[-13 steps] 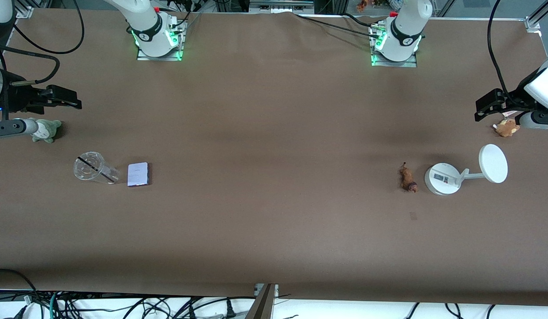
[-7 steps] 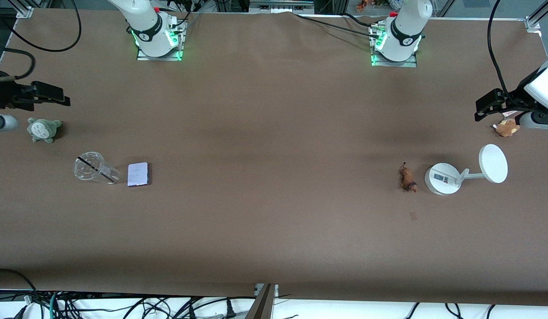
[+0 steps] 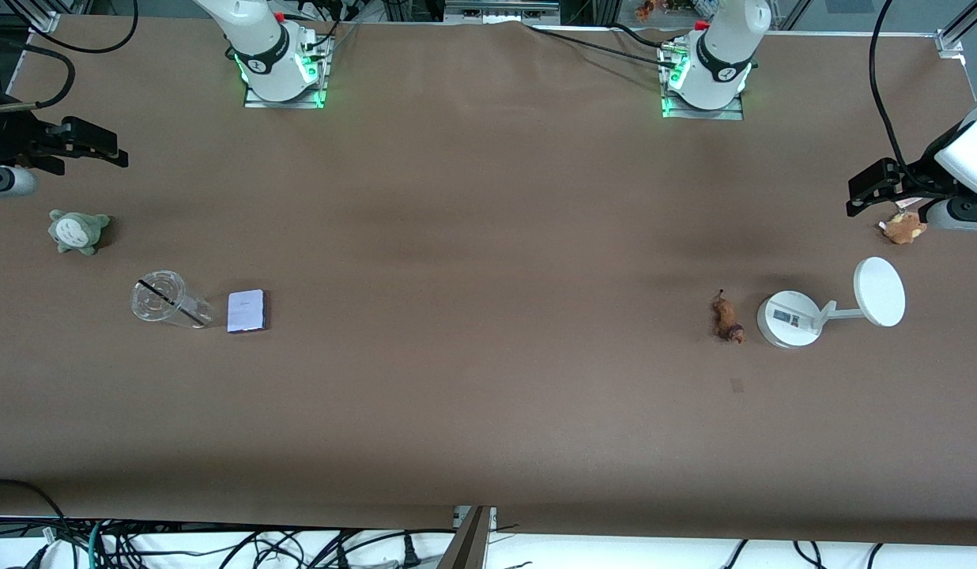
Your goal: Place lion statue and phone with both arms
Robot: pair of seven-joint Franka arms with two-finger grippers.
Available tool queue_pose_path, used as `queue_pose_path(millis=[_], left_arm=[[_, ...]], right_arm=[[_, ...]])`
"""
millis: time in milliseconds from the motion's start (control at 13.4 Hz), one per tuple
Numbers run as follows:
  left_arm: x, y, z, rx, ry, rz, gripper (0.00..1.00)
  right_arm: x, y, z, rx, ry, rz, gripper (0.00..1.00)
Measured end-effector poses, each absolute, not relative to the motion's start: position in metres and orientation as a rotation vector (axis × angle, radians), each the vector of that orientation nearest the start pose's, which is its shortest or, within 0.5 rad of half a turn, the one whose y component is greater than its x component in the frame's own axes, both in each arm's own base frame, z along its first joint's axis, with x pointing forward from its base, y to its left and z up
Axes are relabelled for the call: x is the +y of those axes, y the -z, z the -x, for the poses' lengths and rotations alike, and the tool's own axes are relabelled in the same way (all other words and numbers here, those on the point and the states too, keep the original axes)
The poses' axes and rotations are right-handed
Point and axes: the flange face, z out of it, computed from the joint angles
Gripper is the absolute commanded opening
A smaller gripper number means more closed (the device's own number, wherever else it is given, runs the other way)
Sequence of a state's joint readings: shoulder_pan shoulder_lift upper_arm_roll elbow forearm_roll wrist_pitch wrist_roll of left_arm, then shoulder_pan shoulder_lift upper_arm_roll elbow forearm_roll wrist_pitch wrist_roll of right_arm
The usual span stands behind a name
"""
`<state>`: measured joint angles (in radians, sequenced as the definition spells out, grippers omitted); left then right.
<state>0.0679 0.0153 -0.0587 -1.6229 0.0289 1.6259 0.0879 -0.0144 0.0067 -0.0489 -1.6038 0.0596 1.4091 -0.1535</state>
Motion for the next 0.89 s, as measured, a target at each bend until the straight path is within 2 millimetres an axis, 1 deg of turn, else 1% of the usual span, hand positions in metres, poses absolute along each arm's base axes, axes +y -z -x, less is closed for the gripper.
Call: queue_pose_path(millis=[223, 893], left_arm=[[0.0084, -0.5962, -0.5626, 0.125, -0.021, 3.112, 1.0], [0.0084, -0.5959, -0.5623, 0.125, -0.026, 3.112, 1.0]], right_arm=[[-0.0353, -0.5888, -0.5325, -0.117, -0.299, 3.042, 1.0], [-0.0262, -0.5871, -0.5308, -0.144, -0.303, 3.048, 1.0]])
